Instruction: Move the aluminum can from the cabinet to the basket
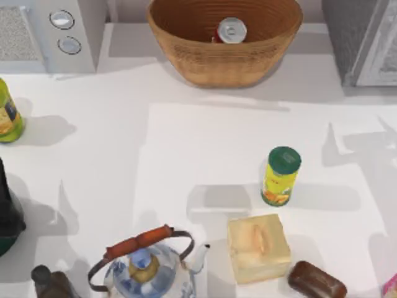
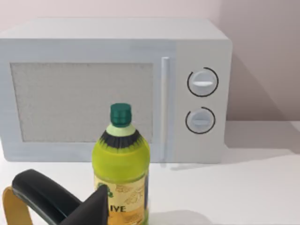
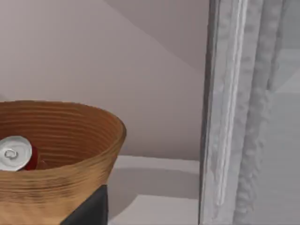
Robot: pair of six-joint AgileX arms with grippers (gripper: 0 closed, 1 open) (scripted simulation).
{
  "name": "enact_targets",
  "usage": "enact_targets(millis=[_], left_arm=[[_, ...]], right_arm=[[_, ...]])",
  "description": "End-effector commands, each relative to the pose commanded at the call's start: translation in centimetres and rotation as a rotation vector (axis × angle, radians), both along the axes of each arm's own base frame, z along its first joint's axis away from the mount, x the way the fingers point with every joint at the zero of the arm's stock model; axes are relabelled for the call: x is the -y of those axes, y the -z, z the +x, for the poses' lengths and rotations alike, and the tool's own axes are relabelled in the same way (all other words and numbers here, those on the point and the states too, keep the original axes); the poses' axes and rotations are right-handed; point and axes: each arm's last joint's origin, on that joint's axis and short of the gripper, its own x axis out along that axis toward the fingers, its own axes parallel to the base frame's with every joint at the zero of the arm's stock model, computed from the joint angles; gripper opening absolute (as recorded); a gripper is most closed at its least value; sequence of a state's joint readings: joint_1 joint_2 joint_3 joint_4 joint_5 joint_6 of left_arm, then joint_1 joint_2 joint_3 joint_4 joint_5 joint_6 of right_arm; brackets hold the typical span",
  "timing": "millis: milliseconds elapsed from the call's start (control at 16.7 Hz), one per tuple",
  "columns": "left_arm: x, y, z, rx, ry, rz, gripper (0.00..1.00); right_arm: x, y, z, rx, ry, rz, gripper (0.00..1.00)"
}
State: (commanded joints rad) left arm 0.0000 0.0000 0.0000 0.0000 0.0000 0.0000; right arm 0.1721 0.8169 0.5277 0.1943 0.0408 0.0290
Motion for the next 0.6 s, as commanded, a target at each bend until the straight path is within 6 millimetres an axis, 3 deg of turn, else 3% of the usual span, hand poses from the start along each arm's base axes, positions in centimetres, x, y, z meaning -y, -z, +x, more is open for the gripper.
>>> enact_targets(millis=[120, 240, 420, 600], left_arm=[[0.0, 0.0, 0.0, 0.000, 0.000, 0.000, 1.00], [0.0, 0.0, 0.0, 0.000, 0.000, 0.000, 1.00], [0.0, 0.0, 0.0, 0.000, 0.000, 0.000, 1.00], [0.0, 0.0, 0.0, 0.000, 0.000, 0.000, 1.00]], right_arm=[[1.3, 2.2, -3.7, 0.035, 0.021, 0.004, 1.00], [2.2, 4.7, -6.1, 0.063, 0.046, 0.004, 1.00], [2.9, 8.1, -8.0, 0.086, 0.088, -0.001, 1.00], [3.3, 10.4, -8.6, 0.094, 0.122, -0.007, 1.00]])
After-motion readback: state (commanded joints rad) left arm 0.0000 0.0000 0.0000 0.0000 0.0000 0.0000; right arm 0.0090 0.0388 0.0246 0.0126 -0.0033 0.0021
